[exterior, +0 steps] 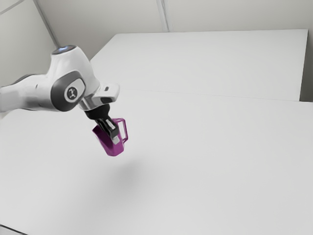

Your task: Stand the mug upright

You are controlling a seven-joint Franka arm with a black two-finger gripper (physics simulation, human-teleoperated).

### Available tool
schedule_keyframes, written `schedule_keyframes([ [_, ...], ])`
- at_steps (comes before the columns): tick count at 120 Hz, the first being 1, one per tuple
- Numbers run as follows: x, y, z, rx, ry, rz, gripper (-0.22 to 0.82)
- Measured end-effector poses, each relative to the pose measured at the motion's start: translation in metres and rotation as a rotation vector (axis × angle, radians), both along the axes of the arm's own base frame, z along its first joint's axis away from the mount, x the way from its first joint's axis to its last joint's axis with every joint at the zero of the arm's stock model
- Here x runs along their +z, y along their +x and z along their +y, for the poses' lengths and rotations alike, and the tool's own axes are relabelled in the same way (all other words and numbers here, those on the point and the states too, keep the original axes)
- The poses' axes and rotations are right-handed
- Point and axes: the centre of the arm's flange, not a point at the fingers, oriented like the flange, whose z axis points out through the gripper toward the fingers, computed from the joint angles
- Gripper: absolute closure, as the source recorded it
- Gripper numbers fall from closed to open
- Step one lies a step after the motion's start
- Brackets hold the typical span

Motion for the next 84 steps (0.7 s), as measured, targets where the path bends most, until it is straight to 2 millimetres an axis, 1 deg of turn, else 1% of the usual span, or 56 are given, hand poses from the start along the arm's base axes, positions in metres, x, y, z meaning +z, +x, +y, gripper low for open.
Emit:
schedule_keyframes([
  [9, -0.01, -0.008, 0.0, 0.022, 0.043, -0.013, 0.78],
  [22, -0.042, -0.021, 0.005, 0.072, 0.074, -0.017, 0.78],
  [39, -0.069, -0.029, 0.01, 0.135, 0.085, -0.055, 0.78],
  [61, -0.081, -0.02, 0.013, 0.189, 0.085, -0.133, 0.78],
  [84, -0.098, -0.012, 0.014, 0.242, 0.072, -0.145, 0.78],
])
